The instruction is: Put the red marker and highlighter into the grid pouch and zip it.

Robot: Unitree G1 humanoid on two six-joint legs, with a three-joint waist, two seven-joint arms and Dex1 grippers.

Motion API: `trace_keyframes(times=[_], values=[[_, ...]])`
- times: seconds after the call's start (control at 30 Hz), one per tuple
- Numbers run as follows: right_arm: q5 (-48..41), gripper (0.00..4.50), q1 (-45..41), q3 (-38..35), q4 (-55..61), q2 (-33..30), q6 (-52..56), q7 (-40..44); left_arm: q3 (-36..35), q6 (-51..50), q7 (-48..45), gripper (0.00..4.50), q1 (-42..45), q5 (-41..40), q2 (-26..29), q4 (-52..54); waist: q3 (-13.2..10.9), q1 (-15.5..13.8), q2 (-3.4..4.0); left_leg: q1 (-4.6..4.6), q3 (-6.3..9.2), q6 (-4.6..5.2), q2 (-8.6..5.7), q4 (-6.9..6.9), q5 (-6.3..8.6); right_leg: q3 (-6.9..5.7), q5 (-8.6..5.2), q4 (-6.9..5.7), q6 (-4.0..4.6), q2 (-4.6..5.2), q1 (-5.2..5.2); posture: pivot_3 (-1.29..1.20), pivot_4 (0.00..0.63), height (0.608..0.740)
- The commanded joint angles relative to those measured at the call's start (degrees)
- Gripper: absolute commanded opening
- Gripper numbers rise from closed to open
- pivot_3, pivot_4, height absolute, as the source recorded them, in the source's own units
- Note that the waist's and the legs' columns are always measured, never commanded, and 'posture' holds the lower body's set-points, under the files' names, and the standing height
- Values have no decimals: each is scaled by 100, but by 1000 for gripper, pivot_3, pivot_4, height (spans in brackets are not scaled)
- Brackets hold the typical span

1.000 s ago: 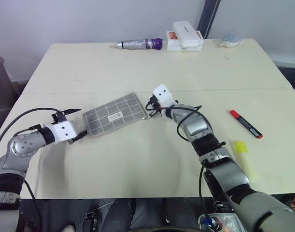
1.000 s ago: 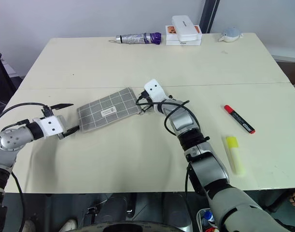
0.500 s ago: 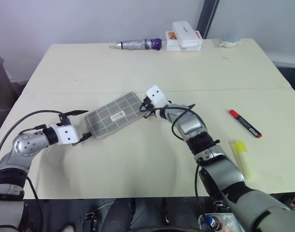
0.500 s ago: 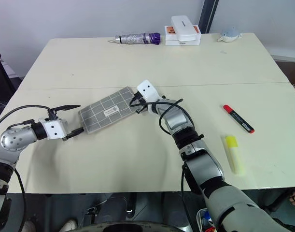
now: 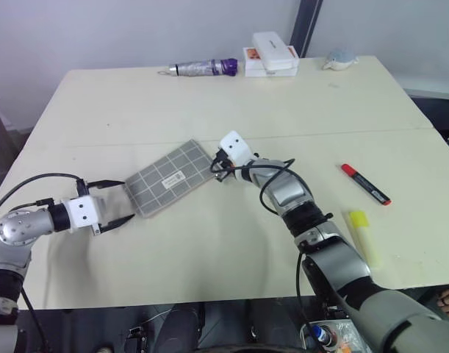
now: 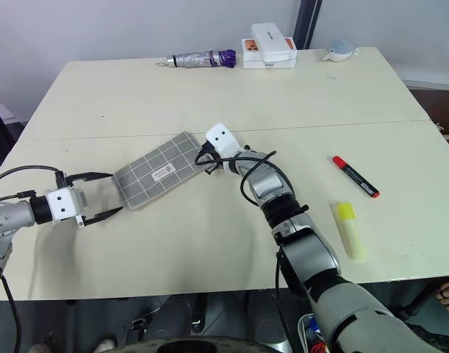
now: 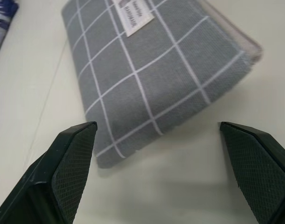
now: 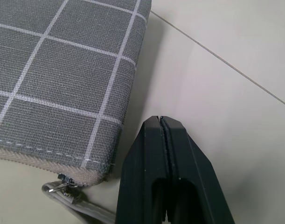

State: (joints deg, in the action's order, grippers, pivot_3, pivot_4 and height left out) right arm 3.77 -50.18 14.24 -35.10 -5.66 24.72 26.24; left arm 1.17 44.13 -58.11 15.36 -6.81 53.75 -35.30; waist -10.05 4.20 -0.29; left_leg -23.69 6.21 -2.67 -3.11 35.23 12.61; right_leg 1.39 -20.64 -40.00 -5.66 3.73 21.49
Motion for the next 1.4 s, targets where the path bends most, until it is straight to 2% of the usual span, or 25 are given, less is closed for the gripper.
trace_keyframes(times=[0.03, 0.17, 0.3, 0.7, 1.0, 1.07, 1.17, 1.27, 1.37, 1.4], values=[[31, 35, -74, -22, -39, 88, -87, -6, -39, 85, -148, 4500, -77, 94, 149, -25, 0, 0, 0, 0, 0, 0, 0, 0, 0, 0, 0, 0, 0, -1, 0, 0, 150, 740], [34, 35, -134, -18, -102, 108, -141, 16, 123, 196, -88, 4500, -25, 277, -2, 260, 0, -9, 0, 1, 0, 0, 0, 0, 0, 0, 0, 0, 0, 0, 0, 0, 150, 740], [39, 35, -167, 27, -115, 165, -231, 80, 254, 597, 552, 4500, 284, 1183, -125, -81, 0, -29, 0, 3, 0, -1, -1, 1, -1, 0, 0, 0, 0, -3, -4, 0, 150, 740], [67, 35, 94, 194, 368, 196, -205, 405, 448, 1249, 946, 4500, 681, 1332, -547, -576, 2, -59, 1, 14, 1, -3, -8, 6, -3, -1, 0, -10, 0, -2, -13, 0, 150, 740], [53, 0, 286, 160, 718, 114, -187, 459, 413, 1627, 1033, 76, 807, 1060, -552, -798, 2, -24, 0, 13, 2, -3, -6, 3, -3, -1, 0, -11, 0, -3, -9, 0, 150, 740], [17, 0, 376, 61, 943, 68, -301, 378, 382, 1548, 1023, 25, 788, 946, -573, -739, 2, -22, 0, 13, 2, -3, -6, 3, -3, -1, 0, -11, 0, -2, -9, 0, 150, 740], [172, 0, 560, -27, 1634, -253, -444, 204, 282, 818, 933, 25, 592, 481, -681, -229, 2, -32, 1, 9, 3, -3, -6, 3, -3, 0, 0, -11, 0, -1, -7, 0, 150, 740], [81, 0, 996, -331, 3148, -987, 125, 487, 203, -836, 990, 25, 174, -319, -850, 1363, 2, -60, 1, 1, 4, -3, -7, 7, -3, 1, 0, -9, 0, 5, -5, 0, 150, 740], [-334, 0, 1414, -710, 4264, -1589, 916, 895, 150, -2115, 1119, 25, -153, -698, -935, 2665, 2, -99, 0, -68, 30, 0, -6, 52, -1, 2, 0, -8, 0, 0, 26, 0, 150, 740], [-519, 254, 1599, -935, 4579, -1822, 1129, 1037, 157, -2494, 1181, 4, -213, -774, -984, 3028, 2, -99, 0, -77, 29, 0, -6, 56, -1, 3, 0, -8, 0, -1, 33, 0, 150, 740]])
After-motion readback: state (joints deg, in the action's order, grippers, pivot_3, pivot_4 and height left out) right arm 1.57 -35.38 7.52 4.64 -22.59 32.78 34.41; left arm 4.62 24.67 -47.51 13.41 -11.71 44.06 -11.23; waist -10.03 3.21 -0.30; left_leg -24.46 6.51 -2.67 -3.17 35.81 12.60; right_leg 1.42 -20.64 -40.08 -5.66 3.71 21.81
